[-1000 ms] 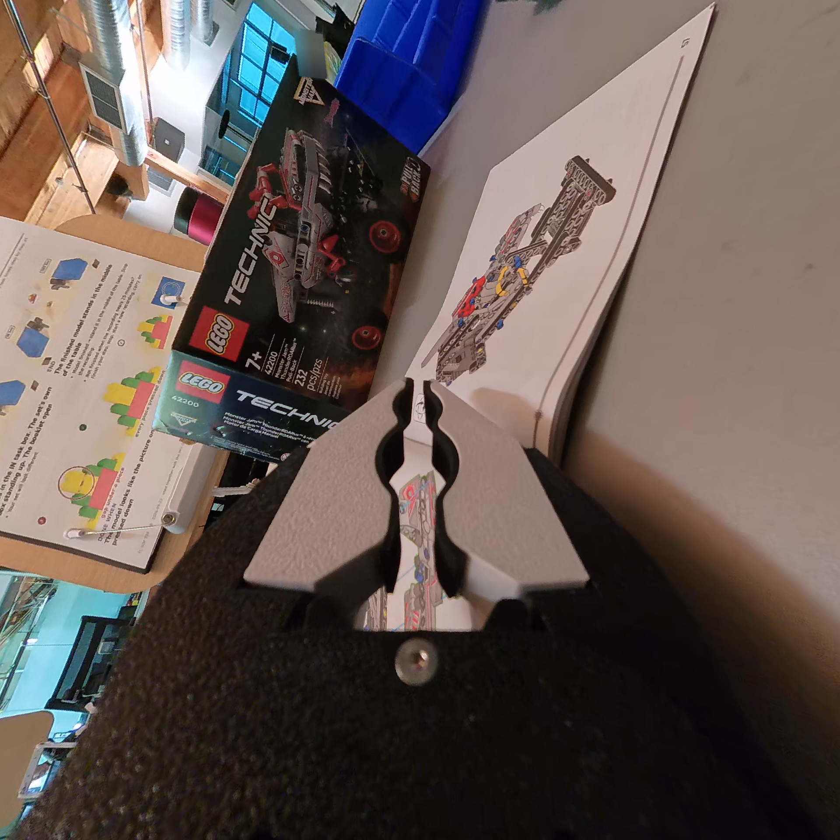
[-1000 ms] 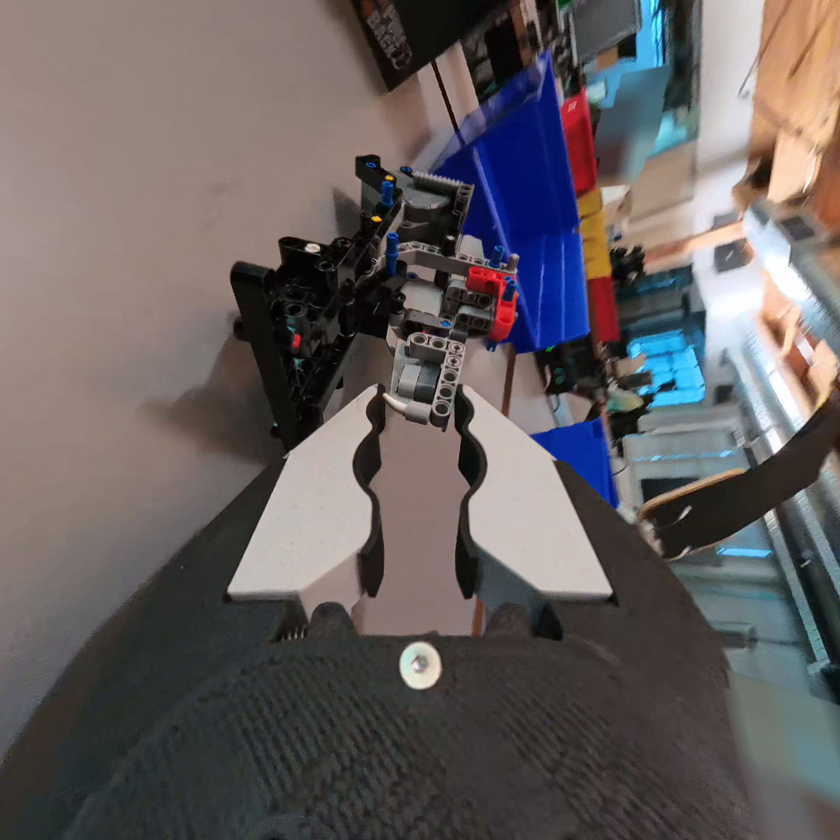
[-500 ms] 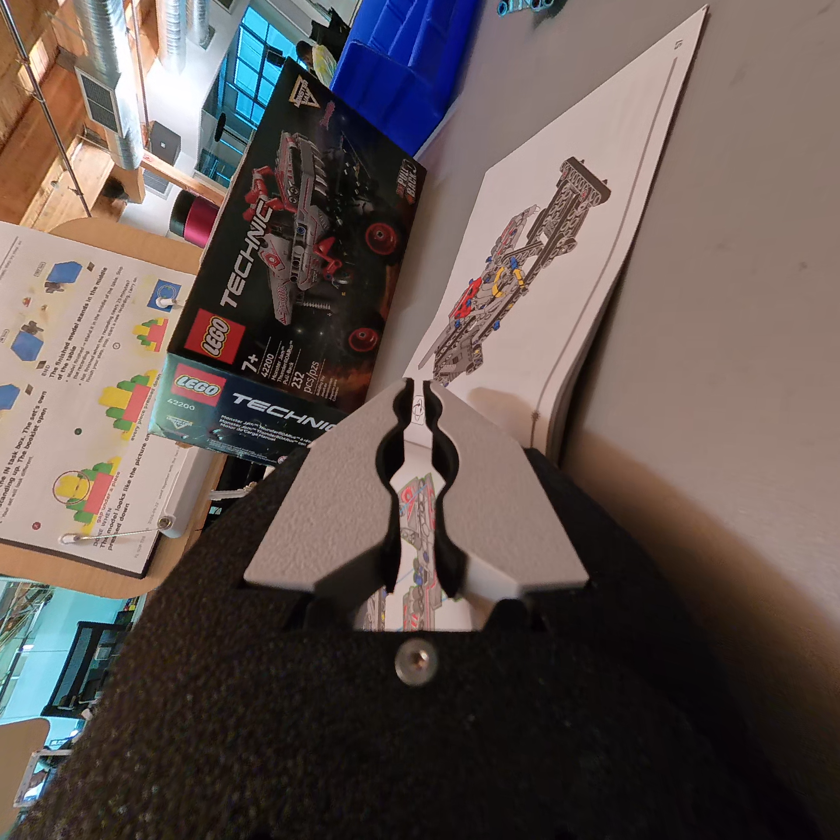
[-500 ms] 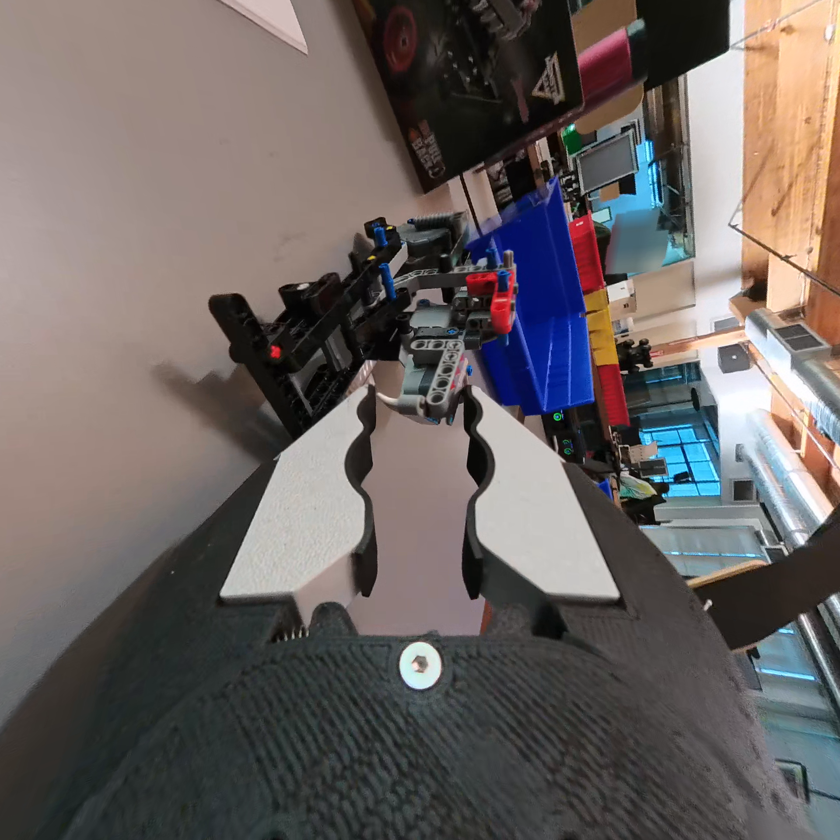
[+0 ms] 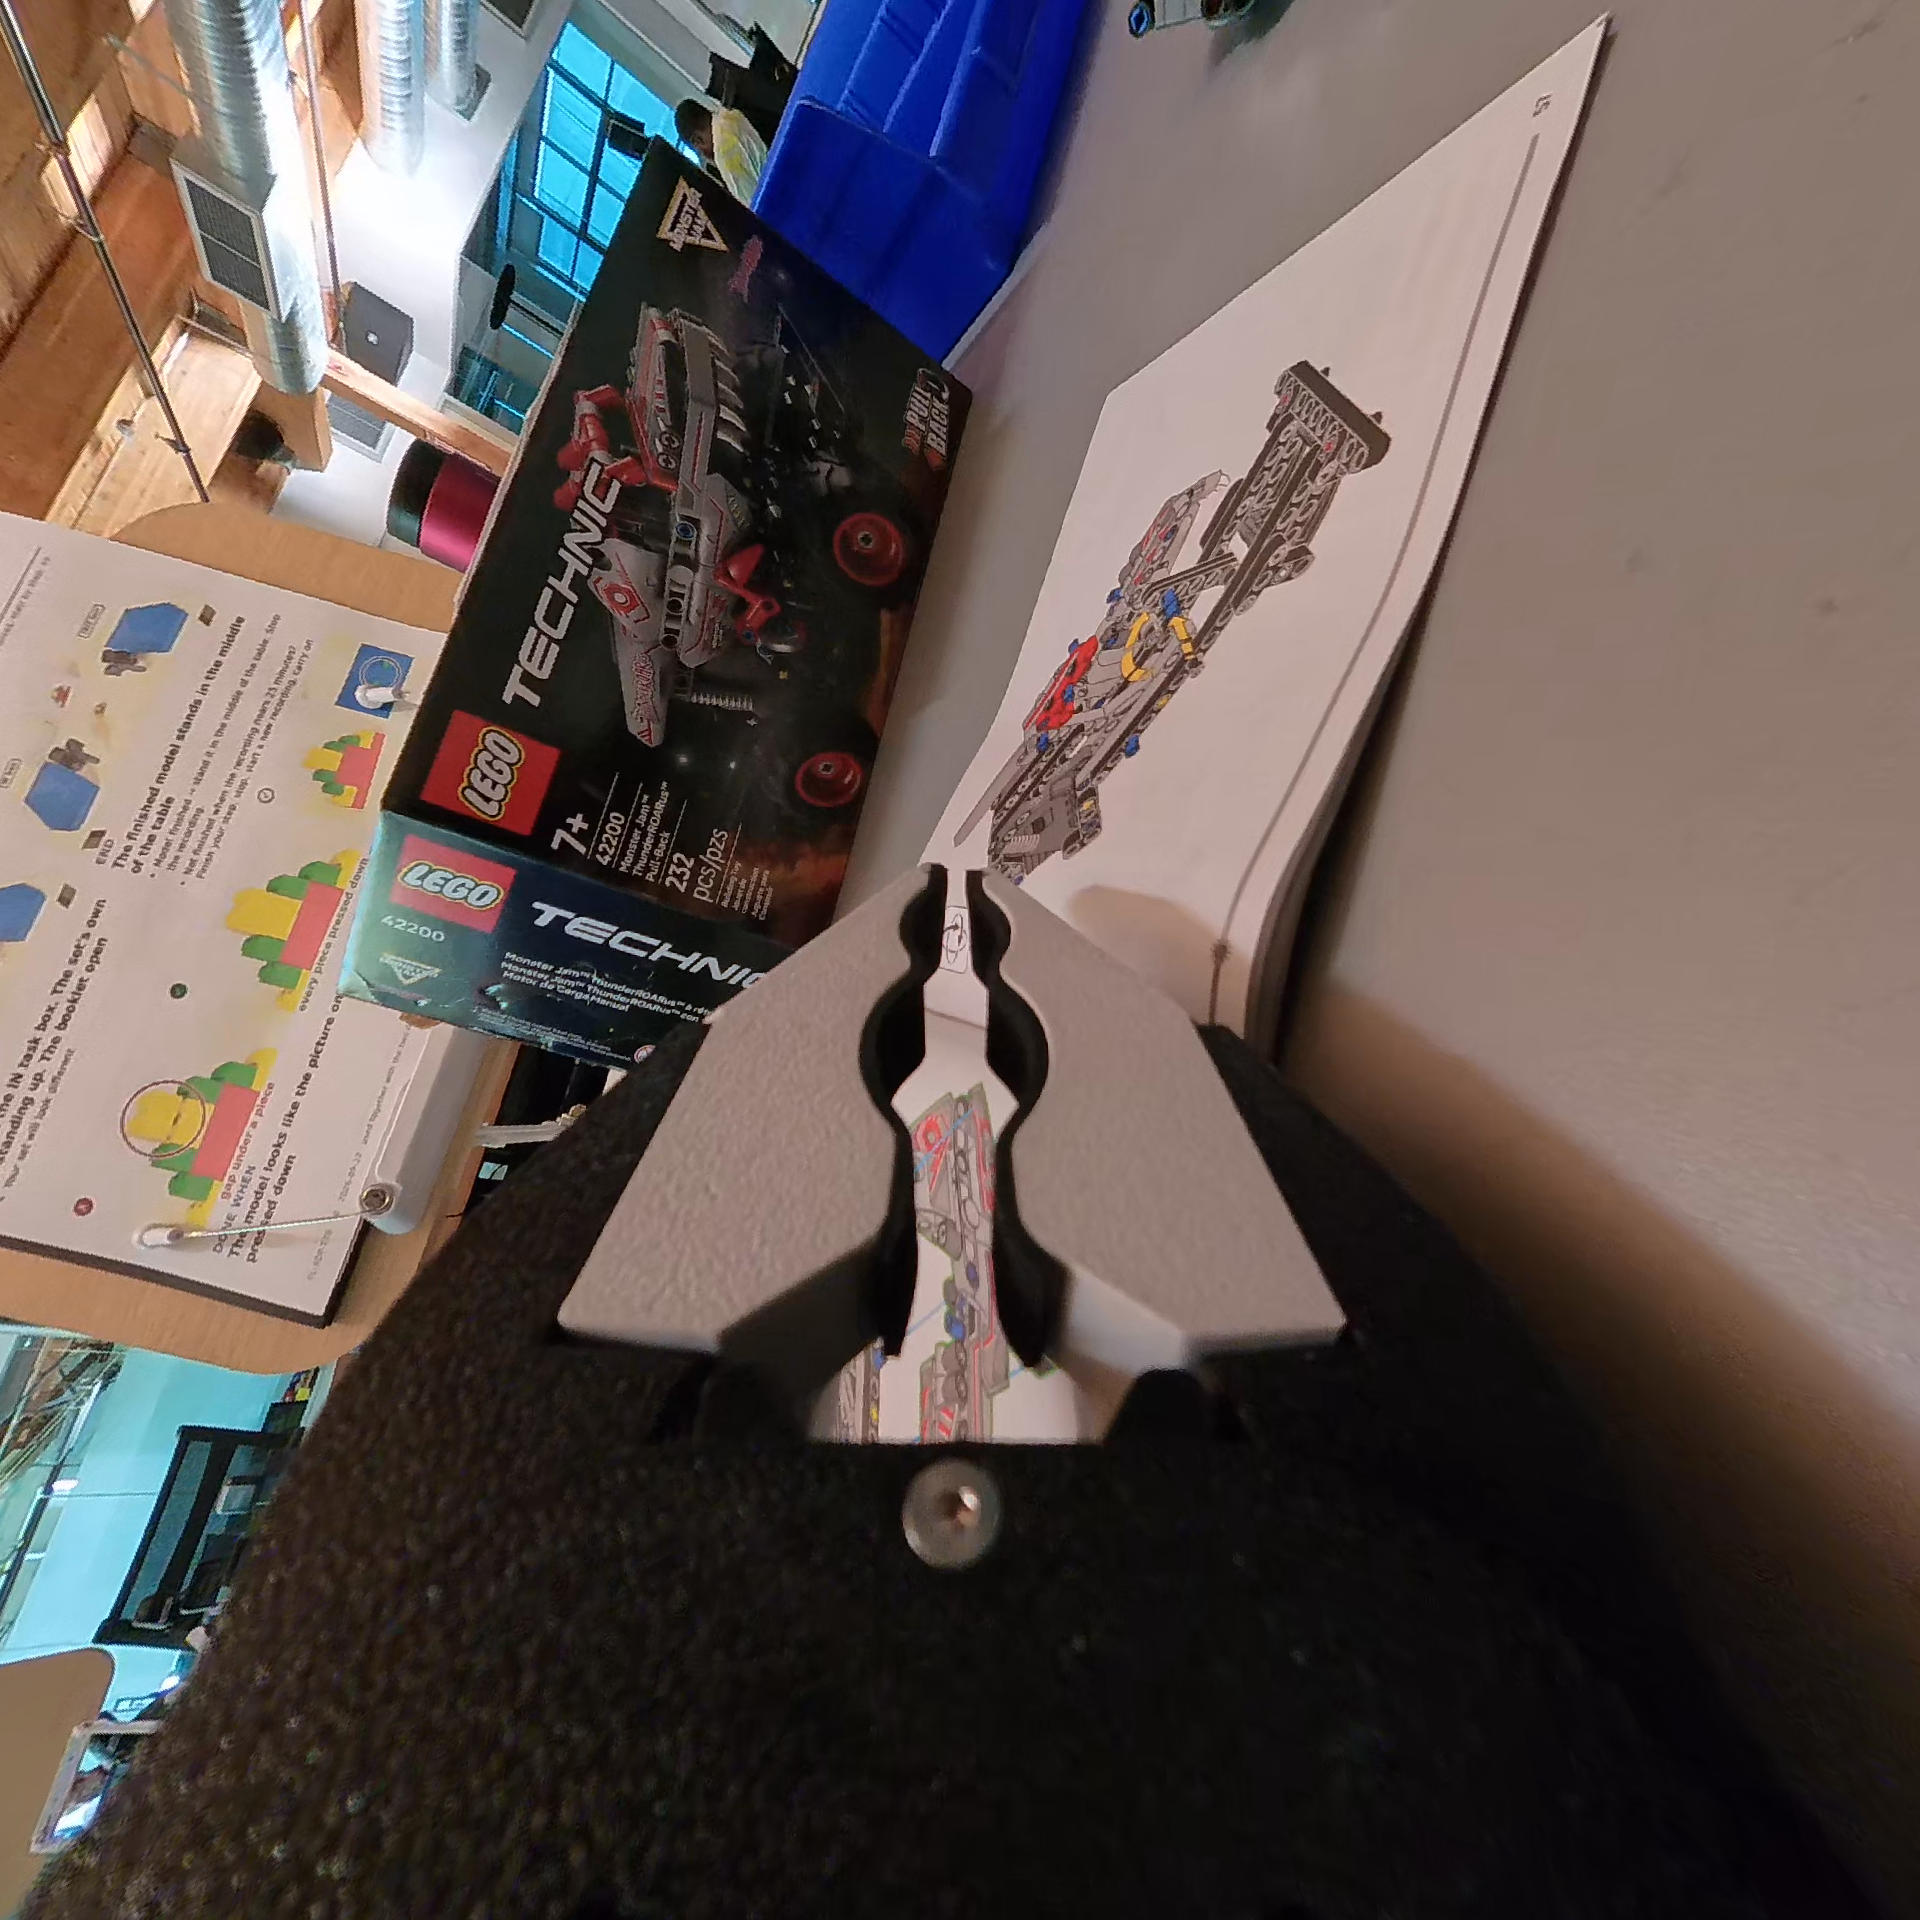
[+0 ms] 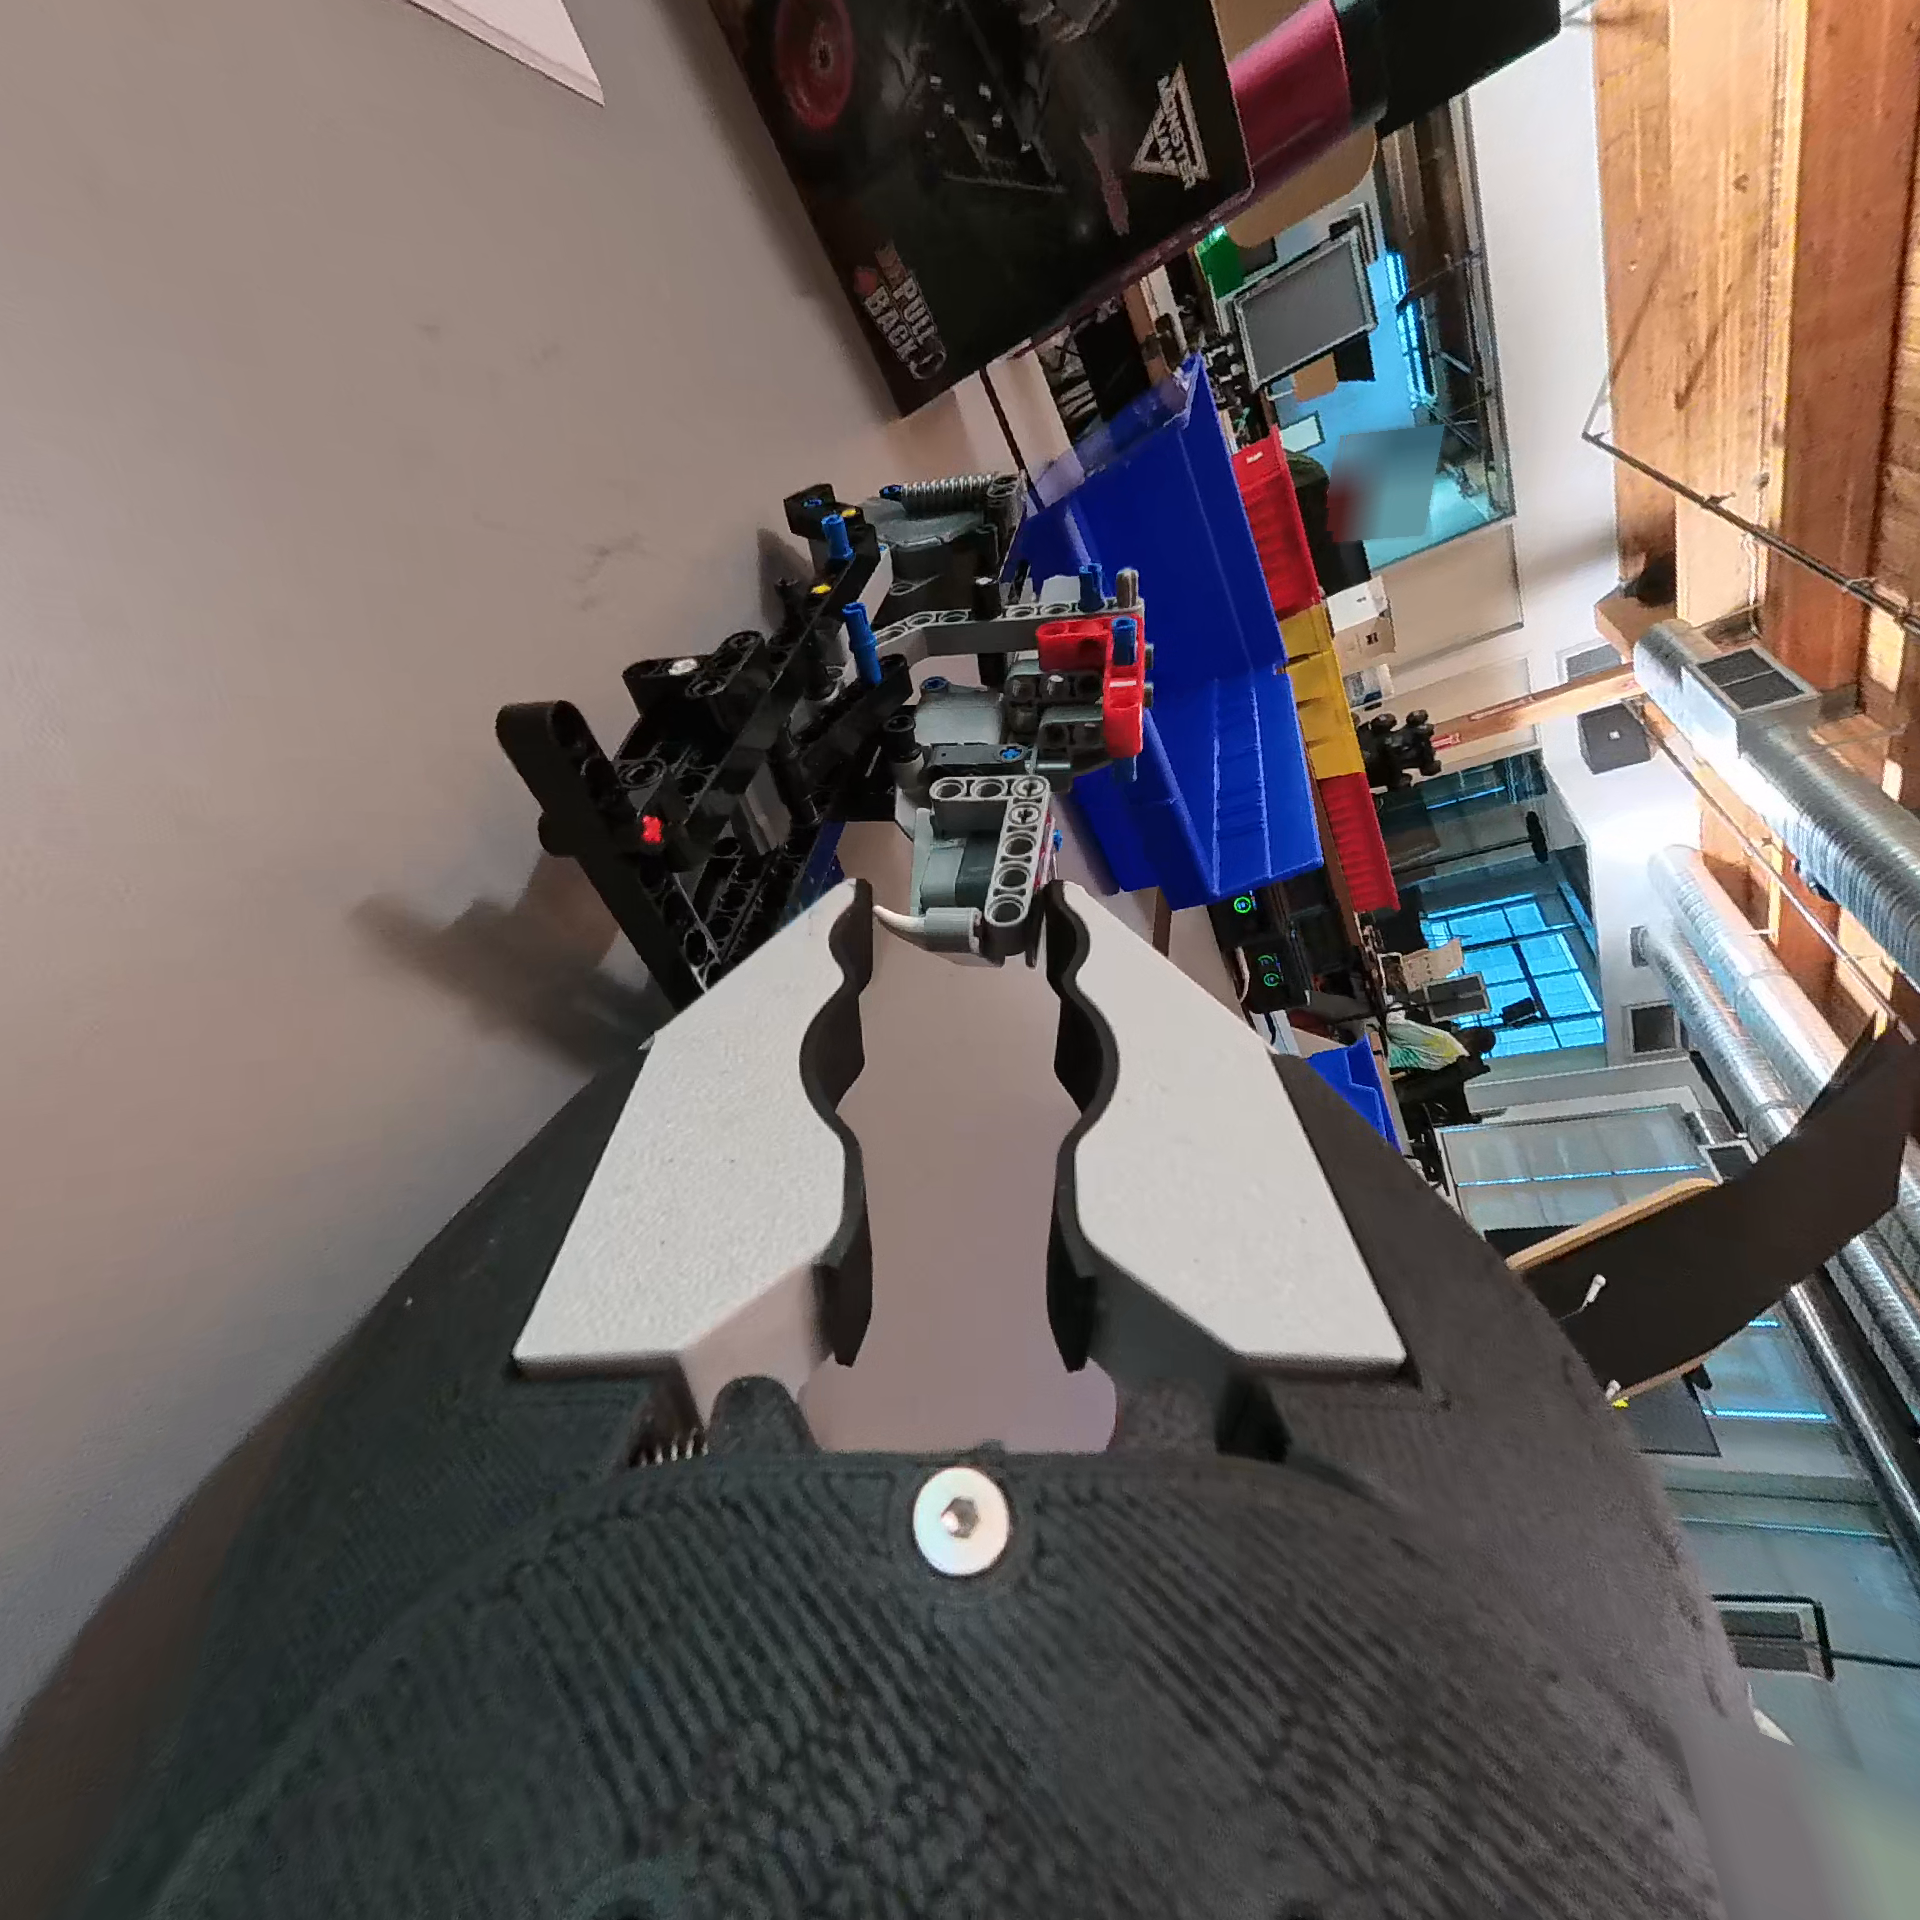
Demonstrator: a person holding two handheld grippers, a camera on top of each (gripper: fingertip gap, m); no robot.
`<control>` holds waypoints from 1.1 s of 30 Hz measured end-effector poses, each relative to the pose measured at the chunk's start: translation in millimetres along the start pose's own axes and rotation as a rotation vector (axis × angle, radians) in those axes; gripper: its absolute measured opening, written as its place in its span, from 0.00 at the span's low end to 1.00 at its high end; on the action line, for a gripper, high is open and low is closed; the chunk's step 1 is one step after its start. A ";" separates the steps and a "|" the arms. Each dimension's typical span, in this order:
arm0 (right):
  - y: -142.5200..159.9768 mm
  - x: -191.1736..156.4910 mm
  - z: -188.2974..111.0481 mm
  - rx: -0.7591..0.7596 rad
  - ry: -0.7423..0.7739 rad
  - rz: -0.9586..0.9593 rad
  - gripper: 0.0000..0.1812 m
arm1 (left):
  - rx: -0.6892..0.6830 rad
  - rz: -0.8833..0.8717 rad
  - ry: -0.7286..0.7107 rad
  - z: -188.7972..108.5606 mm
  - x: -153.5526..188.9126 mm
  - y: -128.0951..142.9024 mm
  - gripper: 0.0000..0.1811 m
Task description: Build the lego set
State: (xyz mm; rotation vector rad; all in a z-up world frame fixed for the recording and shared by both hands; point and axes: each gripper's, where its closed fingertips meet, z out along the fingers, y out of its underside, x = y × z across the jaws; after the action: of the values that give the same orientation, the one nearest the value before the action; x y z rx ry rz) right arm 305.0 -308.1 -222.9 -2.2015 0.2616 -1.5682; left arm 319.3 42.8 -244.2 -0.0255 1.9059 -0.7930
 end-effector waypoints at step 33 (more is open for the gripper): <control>-5.5 -6.4 2.9 -0.014 0.258 -0.008 0.22 | 0.030 -0.076 -0.014 -14.2 21.3 -53.5 0.00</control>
State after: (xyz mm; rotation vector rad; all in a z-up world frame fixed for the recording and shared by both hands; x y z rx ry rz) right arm 305.0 -300.0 -226.7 -2.0101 0.3413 -1.8602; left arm 280.4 0.7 -229.2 -0.0850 1.8884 -0.8707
